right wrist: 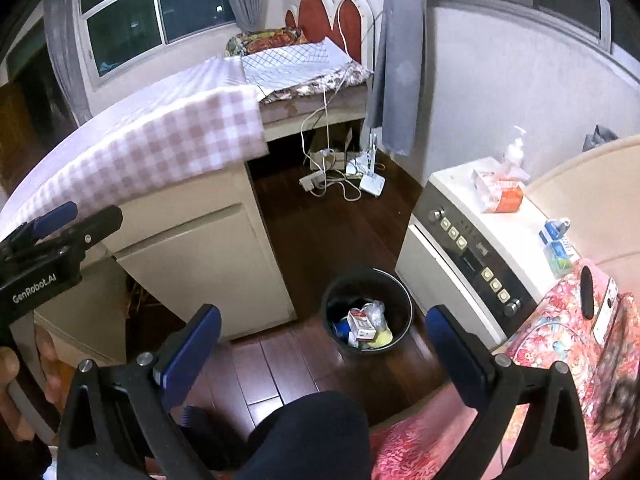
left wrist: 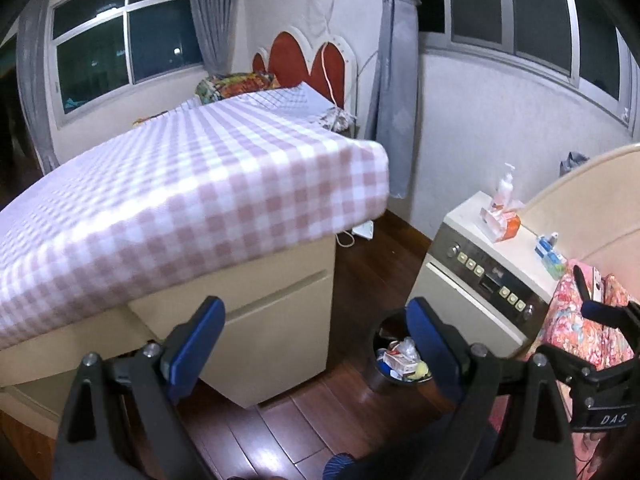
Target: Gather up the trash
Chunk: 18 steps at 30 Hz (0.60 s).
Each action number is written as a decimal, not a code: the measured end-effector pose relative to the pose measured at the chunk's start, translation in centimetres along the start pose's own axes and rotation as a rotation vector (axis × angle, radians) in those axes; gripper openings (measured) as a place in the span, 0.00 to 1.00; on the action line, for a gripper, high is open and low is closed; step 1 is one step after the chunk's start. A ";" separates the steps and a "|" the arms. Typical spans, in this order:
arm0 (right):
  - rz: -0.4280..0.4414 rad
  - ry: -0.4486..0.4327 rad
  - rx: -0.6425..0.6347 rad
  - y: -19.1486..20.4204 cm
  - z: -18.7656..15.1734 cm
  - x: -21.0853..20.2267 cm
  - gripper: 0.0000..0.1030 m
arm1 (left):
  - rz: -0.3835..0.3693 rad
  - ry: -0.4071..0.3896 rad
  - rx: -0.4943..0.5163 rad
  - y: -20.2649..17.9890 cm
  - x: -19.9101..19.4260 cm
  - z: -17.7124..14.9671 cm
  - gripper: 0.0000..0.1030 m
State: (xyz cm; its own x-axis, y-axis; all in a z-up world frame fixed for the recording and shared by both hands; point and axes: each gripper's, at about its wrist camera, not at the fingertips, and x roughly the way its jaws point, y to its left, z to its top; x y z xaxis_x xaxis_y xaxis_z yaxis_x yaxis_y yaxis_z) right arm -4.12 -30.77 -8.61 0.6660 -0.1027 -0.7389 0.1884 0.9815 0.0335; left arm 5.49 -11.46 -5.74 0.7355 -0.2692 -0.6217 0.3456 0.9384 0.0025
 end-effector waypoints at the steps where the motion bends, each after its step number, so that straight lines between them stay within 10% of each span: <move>1: 0.001 -0.004 -0.003 0.3 0.0 -0.3 1.00 | 0.002 -0.004 0.000 0.2 -0.3 0.0 0.90; 18: -0.044 -0.139 -0.047 2.7 1.9 -5.6 1.00 | 0.036 -0.095 -0.035 2.8 -4.7 0.5 0.91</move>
State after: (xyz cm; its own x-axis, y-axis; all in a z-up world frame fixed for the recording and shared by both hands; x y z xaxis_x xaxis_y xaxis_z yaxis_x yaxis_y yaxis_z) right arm -5.99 -27.79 -3.09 0.7516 -0.1642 -0.6389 0.1883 0.9816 -0.0309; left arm 3.28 -7.70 -2.44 0.7999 -0.2529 -0.5442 0.2985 0.9544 -0.0048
